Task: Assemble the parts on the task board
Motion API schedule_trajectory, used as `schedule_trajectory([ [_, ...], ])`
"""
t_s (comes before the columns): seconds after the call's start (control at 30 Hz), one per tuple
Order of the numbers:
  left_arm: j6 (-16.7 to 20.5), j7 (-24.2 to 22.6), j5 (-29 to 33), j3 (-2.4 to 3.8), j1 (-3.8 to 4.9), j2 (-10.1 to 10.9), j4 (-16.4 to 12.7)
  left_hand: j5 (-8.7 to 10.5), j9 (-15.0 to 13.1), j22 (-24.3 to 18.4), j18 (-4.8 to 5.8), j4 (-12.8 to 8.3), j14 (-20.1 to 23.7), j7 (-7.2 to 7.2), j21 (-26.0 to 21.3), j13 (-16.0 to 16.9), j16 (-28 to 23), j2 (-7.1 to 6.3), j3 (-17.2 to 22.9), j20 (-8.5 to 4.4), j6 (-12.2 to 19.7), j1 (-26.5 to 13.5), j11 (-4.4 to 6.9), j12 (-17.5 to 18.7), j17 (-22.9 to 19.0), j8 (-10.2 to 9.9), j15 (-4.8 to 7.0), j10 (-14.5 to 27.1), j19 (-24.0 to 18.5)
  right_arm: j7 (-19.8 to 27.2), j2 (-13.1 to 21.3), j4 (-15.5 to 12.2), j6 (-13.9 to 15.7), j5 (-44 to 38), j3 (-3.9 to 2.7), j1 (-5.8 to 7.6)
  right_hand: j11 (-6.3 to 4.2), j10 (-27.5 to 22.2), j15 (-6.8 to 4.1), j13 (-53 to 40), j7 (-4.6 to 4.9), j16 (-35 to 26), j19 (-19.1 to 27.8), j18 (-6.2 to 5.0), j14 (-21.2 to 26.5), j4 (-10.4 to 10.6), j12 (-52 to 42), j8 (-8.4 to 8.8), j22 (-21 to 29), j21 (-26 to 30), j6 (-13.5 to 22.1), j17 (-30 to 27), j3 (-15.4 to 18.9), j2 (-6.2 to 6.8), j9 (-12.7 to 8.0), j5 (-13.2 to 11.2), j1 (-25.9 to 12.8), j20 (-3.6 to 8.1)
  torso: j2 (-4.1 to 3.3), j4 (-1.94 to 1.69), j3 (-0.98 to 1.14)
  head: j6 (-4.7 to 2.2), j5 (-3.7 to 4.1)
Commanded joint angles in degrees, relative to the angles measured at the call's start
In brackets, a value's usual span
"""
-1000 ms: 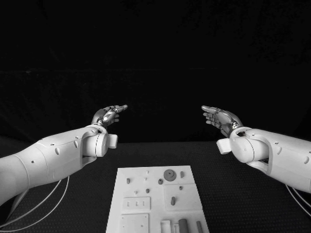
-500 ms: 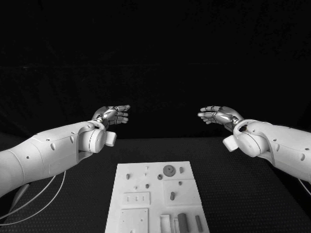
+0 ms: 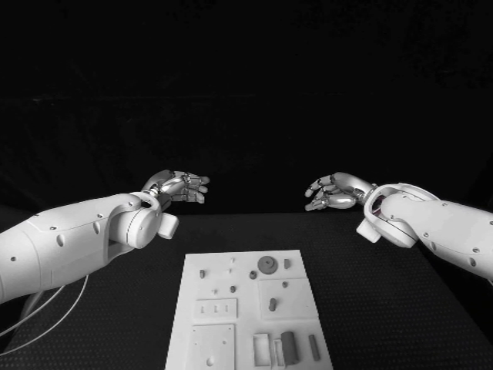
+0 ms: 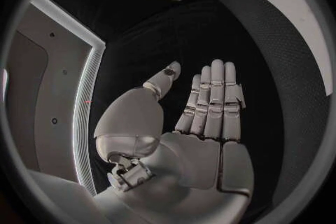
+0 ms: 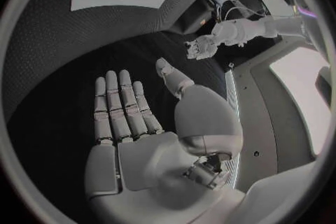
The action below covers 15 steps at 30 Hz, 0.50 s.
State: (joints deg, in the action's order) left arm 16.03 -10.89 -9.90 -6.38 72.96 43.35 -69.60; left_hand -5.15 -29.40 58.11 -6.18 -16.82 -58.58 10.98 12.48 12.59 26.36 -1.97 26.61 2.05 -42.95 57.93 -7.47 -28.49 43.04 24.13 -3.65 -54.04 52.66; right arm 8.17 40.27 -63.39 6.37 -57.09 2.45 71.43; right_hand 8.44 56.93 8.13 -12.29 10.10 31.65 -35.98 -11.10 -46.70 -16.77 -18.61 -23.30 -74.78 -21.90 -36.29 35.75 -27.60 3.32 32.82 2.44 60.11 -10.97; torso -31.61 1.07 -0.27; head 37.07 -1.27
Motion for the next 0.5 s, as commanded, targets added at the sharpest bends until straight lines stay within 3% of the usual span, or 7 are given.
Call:
schedule_trajectory([
  [0.03, -2.52, 0.39, -2.46, 0.04, 0.35, 1.56, -2.93, 0.29, 0.18, -0.12, 0.02, 0.09, -0.67, -0.11, -0.11, 0.33, 0.52, -0.12, -0.67, -0.20, -0.63, 0.51, 0.20, -0.50, 0.30, 0.17, 0.14, -0.39, 0.84, -2.36, 0.23, -1.56, -1.36, -10.25, -0.04, 0.74, -3.22, 7.77, -5.85, -6.72, 1.36, 8.32, -12.92, -3.90, -11.33, 0.03, -5.29, 0.45, -1.50, -6.14, -3.44, 5.70, -0.65, 0.93, 0.69, 0.34, 2.41, 1.64, -1.06, -0.06, 0.04, 0.15, 0.29],
  [0.1, -3.05, 0.31, -2.52, 0.04, 0.57, 2.49, -4.60, 0.35, 0.41, 0.18, -0.15, 0.09, -2.47, -0.06, 0.72, 0.55, 2.14, -0.08, -1.18, -0.99, -0.57, 0.66, 0.12, -0.56, 1.32, -0.05, 1.12, 0.02, 2.96, -2.96, 0.56, -2.66, -0.39, -11.83, -0.04, 0.95, -3.56, 8.38, -6.68, -8.71, 1.14, 10.02, -15.10, -3.90, -12.49, 0.19, -6.37, 0.87, -1.66, -7.85, -3.86, 7.04, -0.34, 1.09, 0.73, 0.36, 2.01, 2.54, -1.71, -0.13, 0.08, 0.11, 0.35],
  [0.2, -3.56, 0.16, -2.95, 0.04, 0.84, 3.49, -6.59, 0.34, 0.52, 0.20, 0.00, 0.09, -2.49, -0.04, 0.72, 0.68, 2.55, -0.13, -1.46, -1.24, -0.58, 0.69, 0.08, -0.59, 1.68, -0.15, 1.28, 0.21, 3.26, -4.10, 1.34, -4.65, 0.53, -15.41, -0.04, 1.04, -3.98, 8.71, -7.65, -12.69, 0.55, 12.48, -18.19, -3.90, -13.15, 0.19, -8.59, 1.66, -1.70, -11.37, -4.68, 9.37, 0.05, 1.72, 0.87, 0.37, 1.62, 4.35, -2.33, -0.34, 0.05, 0.31, 0.49],
  [0.27, -3.84, 0.17, -3.25, 0.04, 1.00, 4.23, -7.70, 0.38, 0.61, 0.20, 0.10, 0.09, -2.48, -0.01, 0.72, 0.74, 2.80, -0.15, -1.61, -1.41, -0.56, 0.72, 0.03, -0.58, 1.90, -0.23, 1.35, 0.38, 3.45, -4.93, 1.45, -5.67, 1.00, -18.57, -0.04, 1.05, -4.41, 8.85, -8.30, -15.56, 0.42, 14.30, -18.90, -3.90, -13.63, 0.35, -10.51, 2.29, -1.71, -13.19, -4.99, 10.93, 0.10, 1.89, 0.96, 0.22, 1.24, 4.92, -2.83, -0.58, 0.08, 0.13, 0.57],
  [0.43, -4.17, 0.09, -3.36, 0.04, 1.53, 5.48, -9.29, 0.52, 0.94, 0.26, 0.52, 0.12, -2.58, 0.11, 0.70, 0.87, 3.74, -0.42, -2.15, -2.08, -0.37, 0.71, -0.20, -0.30, 2.66, -0.58, 1.57, 1.21, 4.21, -6.09, 0.46, -6.68, 1.76, -24.02, -0.02, 1.03, -4.32, 8.22, -8.87, -19.59, 0.31, 16.11, -19.13, -3.90, -13.78, 0.71, -12.90, 3.71, -1.69, -15.52, -4.77, 12.57, -0.12, 3.47, 0.82, 0.32, 0.01, 5.42, -3.94, -1.01, 0.12, -0.25, 0.60],
  [0.5, -4.15, -0.09, -3.36, 0.04, 1.54, 5.96, -9.84, 0.54, 0.99, 0.26, 0.59, 0.14, -2.54, 0.14, 0.67, 0.85, 3.81, -0.47, -2.21, -2.16, -0.32, 0.68, -0.26, -0.20, 2.73, -0.64, 1.56, 1.39, 4.27, -6.58, 0.04, -7.36, 2.52, -25.65, -0.02, 1.01, -4.80, 9.14, -9.70, -22.24, 0.12, 18.31, -20.38, -3.90, -15.22, 0.98, -15.32, 4.25, -1.79, -17.73, -5.04, 14.00, -0.42, 3.87, 0.79, 0.32, -0.19, 6.01, -4.38, -1.22, 0.10, -0.40, 0.69],
])
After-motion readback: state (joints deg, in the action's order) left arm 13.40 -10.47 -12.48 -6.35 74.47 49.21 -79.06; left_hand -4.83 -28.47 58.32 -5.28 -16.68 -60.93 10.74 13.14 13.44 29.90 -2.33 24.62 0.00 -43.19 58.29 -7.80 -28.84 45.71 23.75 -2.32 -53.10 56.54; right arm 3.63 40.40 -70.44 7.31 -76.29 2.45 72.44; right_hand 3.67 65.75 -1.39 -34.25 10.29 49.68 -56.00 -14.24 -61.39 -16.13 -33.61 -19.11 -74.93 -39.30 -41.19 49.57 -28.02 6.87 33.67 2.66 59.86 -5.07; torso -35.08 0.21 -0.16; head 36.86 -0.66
